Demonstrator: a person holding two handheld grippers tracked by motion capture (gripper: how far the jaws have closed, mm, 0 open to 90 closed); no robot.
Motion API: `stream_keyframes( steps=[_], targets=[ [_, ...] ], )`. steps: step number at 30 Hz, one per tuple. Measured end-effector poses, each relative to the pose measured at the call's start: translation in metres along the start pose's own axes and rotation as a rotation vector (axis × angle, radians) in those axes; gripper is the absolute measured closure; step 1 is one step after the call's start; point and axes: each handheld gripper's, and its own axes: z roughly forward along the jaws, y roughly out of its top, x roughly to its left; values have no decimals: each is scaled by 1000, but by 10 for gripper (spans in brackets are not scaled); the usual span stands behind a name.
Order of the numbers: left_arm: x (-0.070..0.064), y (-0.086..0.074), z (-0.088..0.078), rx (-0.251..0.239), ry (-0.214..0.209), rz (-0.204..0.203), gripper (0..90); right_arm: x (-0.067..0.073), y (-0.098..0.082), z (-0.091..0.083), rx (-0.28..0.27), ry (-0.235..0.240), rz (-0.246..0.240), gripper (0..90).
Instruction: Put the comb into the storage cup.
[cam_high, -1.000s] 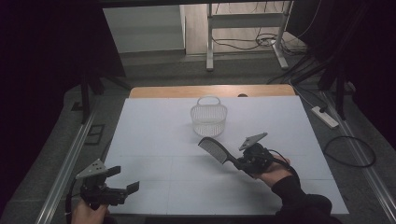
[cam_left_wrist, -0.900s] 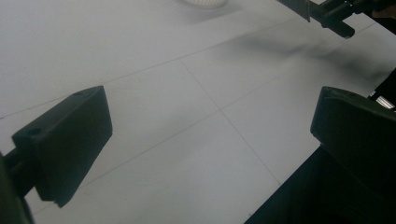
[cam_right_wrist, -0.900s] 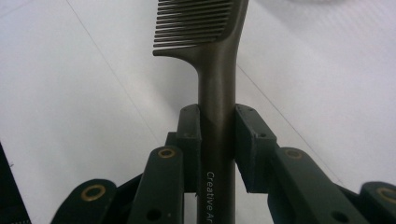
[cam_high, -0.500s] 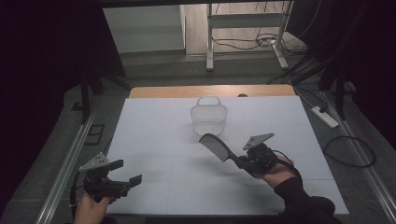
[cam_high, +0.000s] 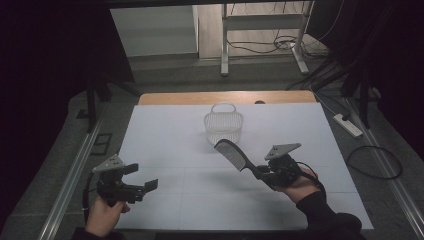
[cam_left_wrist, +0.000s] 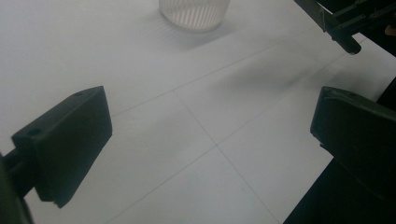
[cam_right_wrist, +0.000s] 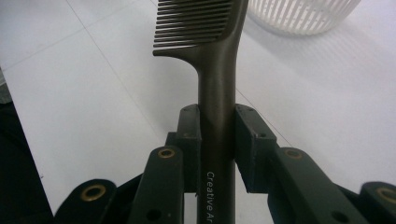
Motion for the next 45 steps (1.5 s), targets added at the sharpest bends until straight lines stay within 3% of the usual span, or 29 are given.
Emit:
stream_keyframes(
  steps=[20, 32, 45],
  targets=[
    [-7, 32, 23, -8, -79, 37, 0, 0, -7, -15, -59, -54, 4, 722],
    [-16, 60, 41, -12, -140, 56, 0, 1, -7, -21, -116, -70, -3, 722],
    [-22, 81, 59, -16, -172, 84, 0, 3, -5, -23, -136, -89, -20, 722]
  ],
)
